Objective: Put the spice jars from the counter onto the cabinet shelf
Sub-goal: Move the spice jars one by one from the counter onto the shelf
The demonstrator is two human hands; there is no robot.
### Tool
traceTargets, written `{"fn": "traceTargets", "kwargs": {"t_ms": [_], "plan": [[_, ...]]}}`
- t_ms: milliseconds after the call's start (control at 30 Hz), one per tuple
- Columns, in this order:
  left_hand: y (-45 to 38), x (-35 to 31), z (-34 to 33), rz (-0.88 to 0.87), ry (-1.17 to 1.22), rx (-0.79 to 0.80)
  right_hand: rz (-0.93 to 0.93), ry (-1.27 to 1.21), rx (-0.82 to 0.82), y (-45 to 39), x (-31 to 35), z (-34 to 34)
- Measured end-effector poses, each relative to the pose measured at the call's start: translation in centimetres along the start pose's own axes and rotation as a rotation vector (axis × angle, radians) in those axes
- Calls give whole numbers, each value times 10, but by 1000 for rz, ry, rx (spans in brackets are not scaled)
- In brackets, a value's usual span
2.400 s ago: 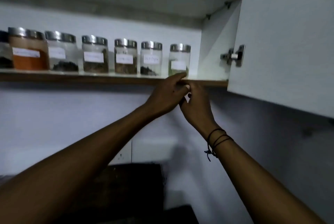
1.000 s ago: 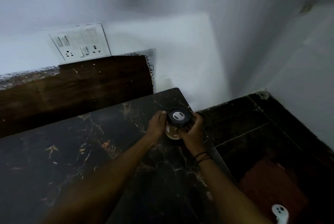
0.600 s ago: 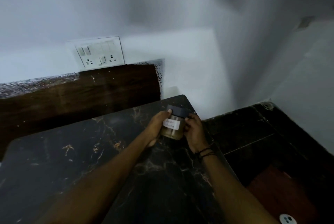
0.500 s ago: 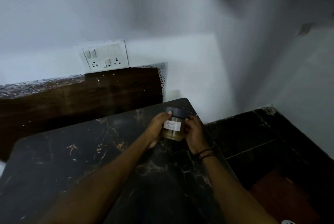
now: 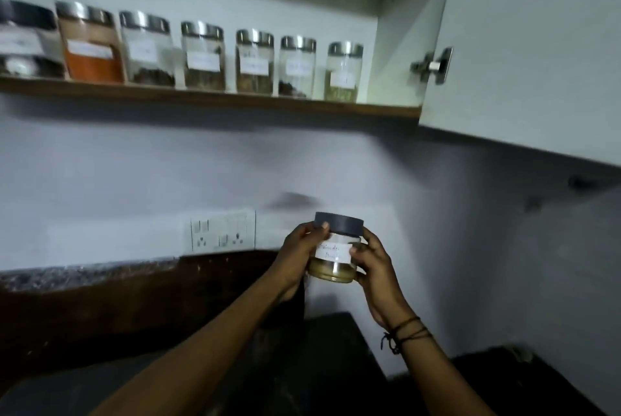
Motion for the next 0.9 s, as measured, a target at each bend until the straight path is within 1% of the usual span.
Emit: {"fn": "traceTargets", "kwargs": {"t_ms": [133,267,333,467,567,633,700,767,833,900], "plan": [[-13,-83,-14,-141,-95,44,154,-9,13,-22,75,-11],[-19,-141,-28,-251,-186,124,245,-60,-36,-35,125,-18],[-23,-164,-32,-306,-221,131,291,-67,-72,-39,146,-21],[-40,-197,-39,-369,-222,84,395,21,-190,-51,180,-28],[-55,-215,-49,-396,-184,43,508,126,-278,-60,206,-32],[-65,-227,-59,-443,-204,30,564,210,-311,-68,223,-32],[-75,-239,-69,-510,-297,-1,589,301,-328,-78,236,-29],[-85,-250,-80,-578,-443,-76,600,386,-333,-88,245,-24],[-96,-258,-89,-601,-523,-133,594,471,-347,-100,250,-18],[-110,-261,-97,-588,-543,-146,576,565,-377,-113,253,-13]]}}
Point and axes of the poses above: each hand's wrist, its own y-axis away from the middle knuckle, its own z-axis out of the back of the hand, x = y × z, the point moved 3 cm from there along -y, towards the middle knuckle, and after that the axes turned 5 degrees about x, right-handed, at the moved point
